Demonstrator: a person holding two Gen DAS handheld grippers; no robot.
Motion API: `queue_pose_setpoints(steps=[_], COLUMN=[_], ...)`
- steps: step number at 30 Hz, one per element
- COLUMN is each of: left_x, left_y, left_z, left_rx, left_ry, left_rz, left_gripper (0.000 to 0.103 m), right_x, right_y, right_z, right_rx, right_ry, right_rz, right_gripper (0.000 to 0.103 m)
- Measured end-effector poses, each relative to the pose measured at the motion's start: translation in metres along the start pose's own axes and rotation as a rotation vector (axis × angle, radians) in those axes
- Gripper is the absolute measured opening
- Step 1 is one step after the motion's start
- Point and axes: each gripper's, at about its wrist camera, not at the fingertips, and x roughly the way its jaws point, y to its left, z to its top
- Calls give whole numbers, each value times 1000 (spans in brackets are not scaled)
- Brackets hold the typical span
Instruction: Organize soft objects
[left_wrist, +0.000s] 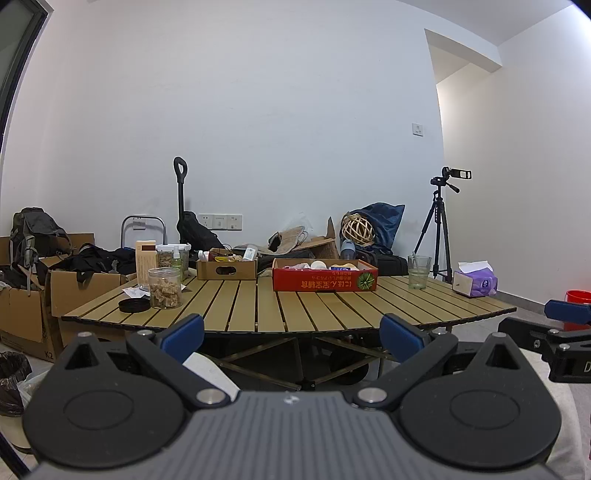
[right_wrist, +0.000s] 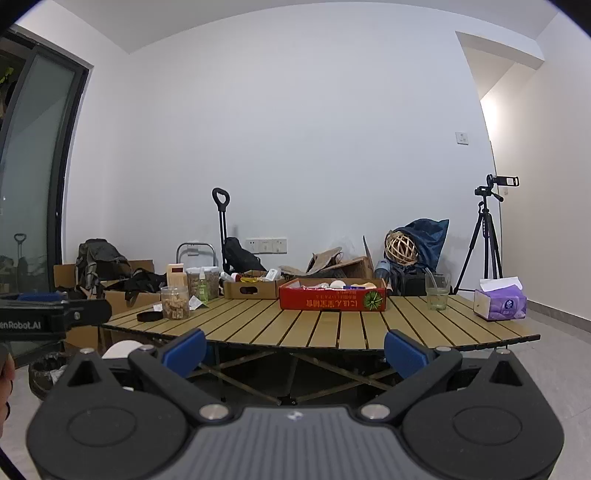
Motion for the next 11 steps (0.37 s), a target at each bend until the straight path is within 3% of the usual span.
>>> queue_pose_setpoints(steps=[11], left_x=[0], left_y=[0], left_z=[1], left_rx=[8], left_ry=[-9], left_rz=[1], left_gripper=[103], right_x=[-2], right_y=[-1], right_z=[0], right_rx=[-4], right_ry=[-21], right_rz=[-1], right_gripper=[103])
